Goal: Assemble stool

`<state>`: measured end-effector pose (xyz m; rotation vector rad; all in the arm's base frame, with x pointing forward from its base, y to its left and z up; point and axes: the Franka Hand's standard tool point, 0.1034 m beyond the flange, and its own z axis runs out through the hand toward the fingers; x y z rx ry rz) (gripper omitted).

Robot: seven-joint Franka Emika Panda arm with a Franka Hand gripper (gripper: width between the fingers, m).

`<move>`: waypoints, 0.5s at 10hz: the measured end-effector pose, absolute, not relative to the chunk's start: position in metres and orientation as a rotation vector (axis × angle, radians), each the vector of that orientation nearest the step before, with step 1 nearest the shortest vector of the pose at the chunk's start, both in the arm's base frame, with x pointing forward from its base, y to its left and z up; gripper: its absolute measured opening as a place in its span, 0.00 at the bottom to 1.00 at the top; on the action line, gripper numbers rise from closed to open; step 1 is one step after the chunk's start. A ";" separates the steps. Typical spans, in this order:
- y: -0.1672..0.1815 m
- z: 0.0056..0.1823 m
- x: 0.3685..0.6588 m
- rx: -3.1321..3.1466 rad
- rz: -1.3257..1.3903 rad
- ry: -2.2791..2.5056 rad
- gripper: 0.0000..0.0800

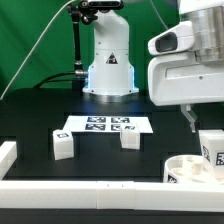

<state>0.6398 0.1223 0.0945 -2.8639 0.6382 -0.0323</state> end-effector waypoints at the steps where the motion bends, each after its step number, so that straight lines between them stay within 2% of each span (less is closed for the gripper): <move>1: 0.120 0.094 0.640 -2.899 -0.049 0.482 0.81; 5: 0.096 0.094 0.646 -3.006 -0.135 -0.384 0.81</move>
Offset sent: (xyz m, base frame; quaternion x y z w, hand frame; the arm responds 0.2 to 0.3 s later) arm 0.0124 -0.0212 0.0027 -0.0328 0.0122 -0.2921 0.9557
